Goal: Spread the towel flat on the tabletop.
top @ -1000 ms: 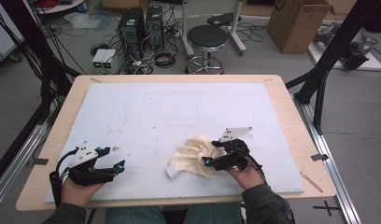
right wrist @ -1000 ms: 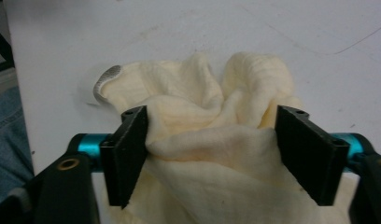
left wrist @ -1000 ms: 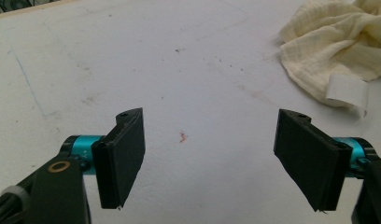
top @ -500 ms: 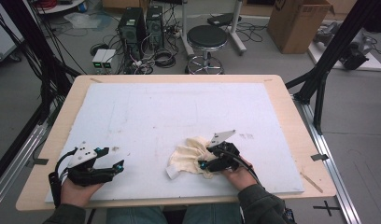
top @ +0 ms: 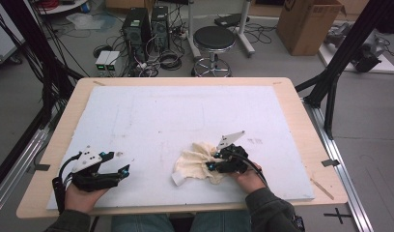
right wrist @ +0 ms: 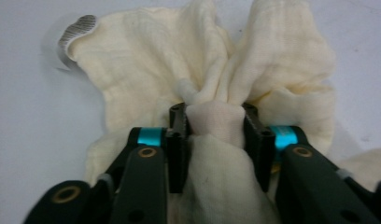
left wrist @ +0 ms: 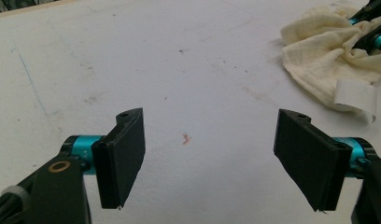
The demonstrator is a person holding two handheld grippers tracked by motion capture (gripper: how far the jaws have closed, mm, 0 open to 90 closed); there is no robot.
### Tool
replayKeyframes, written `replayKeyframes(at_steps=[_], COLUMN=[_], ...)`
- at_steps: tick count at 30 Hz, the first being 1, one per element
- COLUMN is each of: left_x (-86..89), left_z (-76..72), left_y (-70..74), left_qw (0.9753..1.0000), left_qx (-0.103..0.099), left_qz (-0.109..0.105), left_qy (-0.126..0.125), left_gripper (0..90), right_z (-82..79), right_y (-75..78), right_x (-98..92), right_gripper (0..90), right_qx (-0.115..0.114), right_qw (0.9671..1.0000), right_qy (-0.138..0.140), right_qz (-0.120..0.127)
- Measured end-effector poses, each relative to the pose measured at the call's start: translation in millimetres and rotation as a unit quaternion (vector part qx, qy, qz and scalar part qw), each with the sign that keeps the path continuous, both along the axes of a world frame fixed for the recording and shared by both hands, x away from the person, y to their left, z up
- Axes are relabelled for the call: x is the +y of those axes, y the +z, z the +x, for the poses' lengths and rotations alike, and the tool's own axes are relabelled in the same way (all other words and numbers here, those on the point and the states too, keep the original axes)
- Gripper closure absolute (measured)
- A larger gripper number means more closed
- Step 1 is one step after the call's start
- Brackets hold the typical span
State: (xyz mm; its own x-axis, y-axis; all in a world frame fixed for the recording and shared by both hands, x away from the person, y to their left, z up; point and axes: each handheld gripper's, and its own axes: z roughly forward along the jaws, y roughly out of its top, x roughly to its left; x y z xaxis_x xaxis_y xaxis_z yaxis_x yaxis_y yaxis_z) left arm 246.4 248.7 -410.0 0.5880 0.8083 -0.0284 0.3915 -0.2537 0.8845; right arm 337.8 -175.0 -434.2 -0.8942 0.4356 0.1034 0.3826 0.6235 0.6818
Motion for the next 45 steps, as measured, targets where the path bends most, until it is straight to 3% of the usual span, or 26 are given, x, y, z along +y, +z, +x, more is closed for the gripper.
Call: replayKeyframes(at_steps=[4, 11, 28, 29, 33, 38, 43, 45], left_x=[2.0, 4.1, 5.3, 5.3, 5.3, 5.8, 6.4, 5.8], left_z=[0.1, 1.3, -1.0, -0.9, -1.1, -1.3, -1.1, -0.7], left_y=[-0.1, -1.2, 2.7, 2.7, 3.0, 3.4, 3.5, 3.4], left_qw=[1.0000, 1.0000, 0.9999, 0.9999, 0.9998, 0.9997, 0.9997, 0.9997], left_qx=[0.000, 0.002, -0.008, -0.009, -0.011, -0.012, -0.014, -0.013], left_qz=[-0.001, -0.005, -0.012, -0.011, -0.015, -0.018, -0.018, -0.017], left_qy=[0.003, 0.007, 0.009, 0.009, 0.009, 0.011, 0.010, 0.009], left_gripper=[25.5, 25.5, 25.3, 25.3, 25.1, 25.1, 25.1, 25.1], right_z=[1.7, 3.0, 8.7, 10.1, 13.5, 16.8, 20.7, 25.0], right_y=[1.9, 10.1, 49.9, 54.5, 59.9, 62.6, 62.7, 57.2], right_x=[0.3, 5.0, 40.0, 43.7, 54.0, 64.9, 72.1, 76.2], right_gripper=[71.4, 71.3, 70.7, 70.7, 70.8, 70.8, 70.8, 70.6], right_qx=[0.008, 0.002, -0.005, -0.004, -0.005, -0.001, 0.005, 0.014], right_qw=[1.0000, 0.9999, 0.9978, 0.9967, 0.9964, 0.9946, 0.9945, 0.9958], right_qy=[-0.003, 0.002, 0.031, 0.033, 0.038, 0.041, 0.044, 0.039], right_qz=[0.003, 0.014, 0.059, 0.074, 0.075, 0.095, 0.094, 0.081])
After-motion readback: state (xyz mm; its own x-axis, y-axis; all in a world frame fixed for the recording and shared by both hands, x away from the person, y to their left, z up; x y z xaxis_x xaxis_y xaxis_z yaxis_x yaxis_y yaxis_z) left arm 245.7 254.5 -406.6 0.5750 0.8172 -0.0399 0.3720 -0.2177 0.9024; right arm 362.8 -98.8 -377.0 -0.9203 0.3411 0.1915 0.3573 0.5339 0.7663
